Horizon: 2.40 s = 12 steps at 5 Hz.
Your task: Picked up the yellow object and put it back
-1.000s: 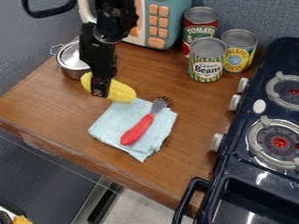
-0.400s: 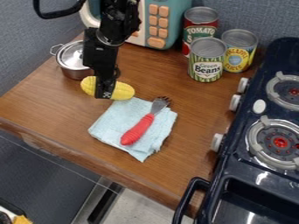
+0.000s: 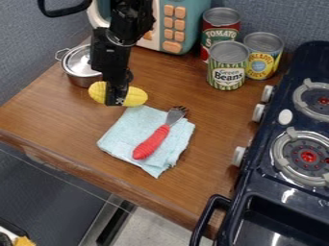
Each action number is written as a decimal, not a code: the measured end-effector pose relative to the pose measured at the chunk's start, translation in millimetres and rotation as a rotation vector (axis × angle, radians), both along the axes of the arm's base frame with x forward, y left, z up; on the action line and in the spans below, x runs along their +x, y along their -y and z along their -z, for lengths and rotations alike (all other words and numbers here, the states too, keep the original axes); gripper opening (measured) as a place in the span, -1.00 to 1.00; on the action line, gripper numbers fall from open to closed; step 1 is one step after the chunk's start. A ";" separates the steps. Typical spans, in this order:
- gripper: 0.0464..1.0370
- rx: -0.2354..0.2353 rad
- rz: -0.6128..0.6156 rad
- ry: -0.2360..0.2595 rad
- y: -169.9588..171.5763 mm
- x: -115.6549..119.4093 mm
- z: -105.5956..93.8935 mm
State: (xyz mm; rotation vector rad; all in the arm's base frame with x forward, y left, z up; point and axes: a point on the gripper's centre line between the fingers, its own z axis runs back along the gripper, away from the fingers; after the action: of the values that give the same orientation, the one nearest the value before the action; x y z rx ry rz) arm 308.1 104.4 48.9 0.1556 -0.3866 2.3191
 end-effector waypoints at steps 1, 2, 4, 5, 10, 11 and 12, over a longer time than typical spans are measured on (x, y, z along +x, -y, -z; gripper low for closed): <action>0.09 -0.065 -0.046 -0.017 -5.9 -4.5 4.5; 0.09 -0.161 -0.122 -0.038 -14.3 -13.3 20.7; 0.09 -0.177 -0.168 -0.071 -15.6 -18.2 24.9; 0.09 -0.176 -0.131 -0.097 -16.7 -18.7 24.9; 0.93 -0.110 0.179 -0.130 -13.3 -4.3 -5.7; 0.93 0.016 0.418 -0.032 -3.0 -15.9 -64.9; 0.93 0.044 0.671 -0.046 0.5 -35.4 -103.4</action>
State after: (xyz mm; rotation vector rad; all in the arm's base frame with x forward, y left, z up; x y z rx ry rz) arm 272.8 103.9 152.4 0.0824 -0.3936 1.6443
